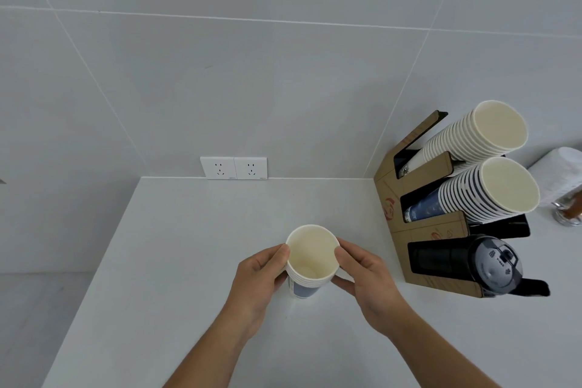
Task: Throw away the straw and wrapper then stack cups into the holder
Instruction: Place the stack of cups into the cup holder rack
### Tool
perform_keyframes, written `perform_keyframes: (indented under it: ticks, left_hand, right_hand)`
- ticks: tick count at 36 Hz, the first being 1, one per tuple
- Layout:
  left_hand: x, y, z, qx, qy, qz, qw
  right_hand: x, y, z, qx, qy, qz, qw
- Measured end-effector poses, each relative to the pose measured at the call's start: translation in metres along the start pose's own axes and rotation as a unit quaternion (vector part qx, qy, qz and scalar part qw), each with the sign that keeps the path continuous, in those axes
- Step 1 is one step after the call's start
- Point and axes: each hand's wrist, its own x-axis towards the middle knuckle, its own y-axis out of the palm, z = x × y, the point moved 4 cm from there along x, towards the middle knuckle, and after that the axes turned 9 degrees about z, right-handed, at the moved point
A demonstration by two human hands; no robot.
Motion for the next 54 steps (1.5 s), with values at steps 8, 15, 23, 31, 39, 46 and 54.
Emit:
perform_keyframes:
  ticks: [8,15,23,31,39,46,54]
  left_hand:
    - [-0.010,0.010,0.007,-0.076,-0.022,-0.021,0.997]
    - [-0.031,0.033,0.001,-0.083,0.004,-0.027,0.996]
    - [-0.064,0.067,-0.018,-0.080,0.058,-0.041,0.994]
    - [-0.091,0.130,-0.049,-0.058,0.114,-0.039,0.991]
    - [-0.109,0.199,-0.093,-0.036,0.188,-0.012,0.981]
    - [-0.122,0.259,-0.127,-0.006,0.247,0.027,0.969]
    - [-0.120,0.309,-0.143,-0.002,0.268,0.051,0.962]
  right_hand:
    - [-0.012,0.004,0.003,0.050,0.012,-0.016,0.999]
    - [-0.034,-0.011,0.021,0.065,0.003,-0.004,0.998]
    - [-0.070,-0.029,0.062,0.022,-0.049,0.074,0.996]
    - [-0.106,-0.065,0.116,-0.018,-0.122,0.095,0.988]
    - [-0.136,-0.108,0.176,-0.025,-0.208,0.101,0.973]
    - [-0.159,-0.148,0.221,-0.009,-0.279,0.082,0.957]
    - [-0.174,-0.189,0.253,-0.017,-0.333,0.059,0.941]
